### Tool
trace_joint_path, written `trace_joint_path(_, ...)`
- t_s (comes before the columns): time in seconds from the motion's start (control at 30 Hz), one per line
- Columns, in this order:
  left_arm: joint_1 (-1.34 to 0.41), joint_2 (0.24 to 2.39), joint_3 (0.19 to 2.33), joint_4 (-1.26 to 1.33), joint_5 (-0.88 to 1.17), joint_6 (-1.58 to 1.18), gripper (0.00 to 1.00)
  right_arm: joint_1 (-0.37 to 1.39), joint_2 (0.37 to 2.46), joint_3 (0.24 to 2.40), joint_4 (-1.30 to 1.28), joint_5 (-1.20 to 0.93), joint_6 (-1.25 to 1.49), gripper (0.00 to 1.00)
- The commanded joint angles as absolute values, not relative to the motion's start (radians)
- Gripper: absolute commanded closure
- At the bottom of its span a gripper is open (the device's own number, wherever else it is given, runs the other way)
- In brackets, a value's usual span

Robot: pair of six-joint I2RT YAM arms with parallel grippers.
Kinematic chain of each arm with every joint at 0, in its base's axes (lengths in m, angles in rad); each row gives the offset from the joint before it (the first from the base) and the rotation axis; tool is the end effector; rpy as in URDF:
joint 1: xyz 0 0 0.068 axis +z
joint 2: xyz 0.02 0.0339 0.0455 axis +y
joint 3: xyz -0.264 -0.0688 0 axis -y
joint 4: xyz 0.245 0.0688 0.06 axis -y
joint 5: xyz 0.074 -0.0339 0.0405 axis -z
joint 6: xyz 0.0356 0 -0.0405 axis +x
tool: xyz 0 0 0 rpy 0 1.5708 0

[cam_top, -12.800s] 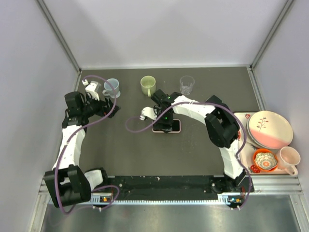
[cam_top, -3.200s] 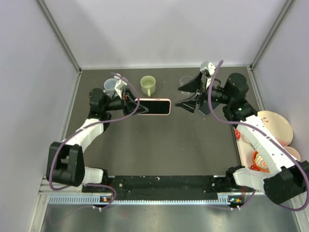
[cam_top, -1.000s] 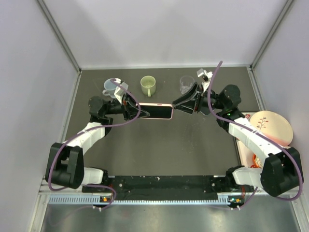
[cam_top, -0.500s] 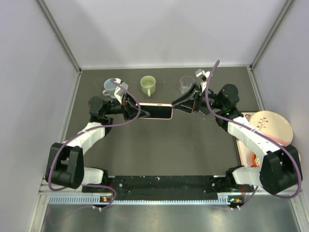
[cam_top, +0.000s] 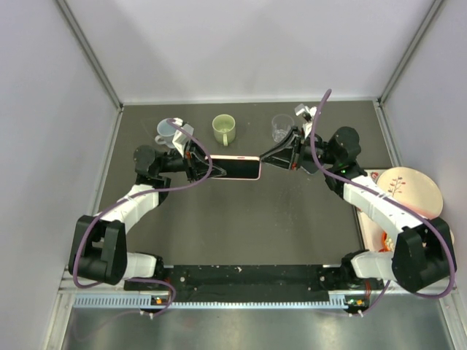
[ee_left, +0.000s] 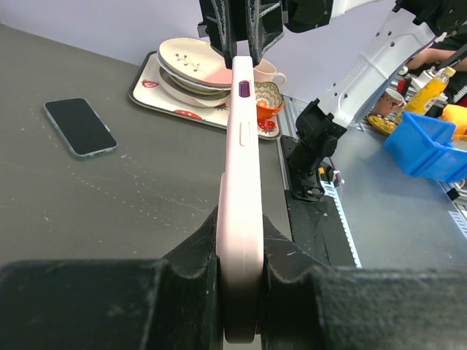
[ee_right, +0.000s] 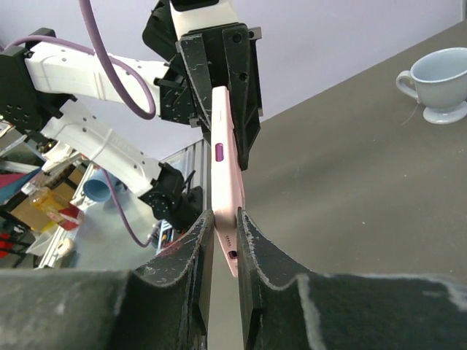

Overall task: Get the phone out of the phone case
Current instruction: Remove the phone case from the phone.

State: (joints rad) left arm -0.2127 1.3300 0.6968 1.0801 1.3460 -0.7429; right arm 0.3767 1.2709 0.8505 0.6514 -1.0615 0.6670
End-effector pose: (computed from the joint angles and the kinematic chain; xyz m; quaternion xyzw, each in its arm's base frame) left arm 0.2507 -0.0896 0.3087 0.3999 0.5403 -0.5992 0.4349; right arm 0.2481 0.1316 0.3414 -0.3152 0.5872 0.6095 0.4294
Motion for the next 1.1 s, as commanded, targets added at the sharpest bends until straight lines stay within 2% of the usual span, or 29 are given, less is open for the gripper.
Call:
trace_joint_path(0.0, -0.216, 1.295, 0.696, 1.177, 1.338, -0.755, 1.0, 0.38, 1.275, 0.874, 0.699, -1.063, 0.681, 0.85)
trace_joint_path(1.07, -0.225, 1.304, 0.69, 1.232, 1.355, -0.788, 1.0, 0.38, 1.325, 0.873, 0.772, -1.074, 0.831, 0.99)
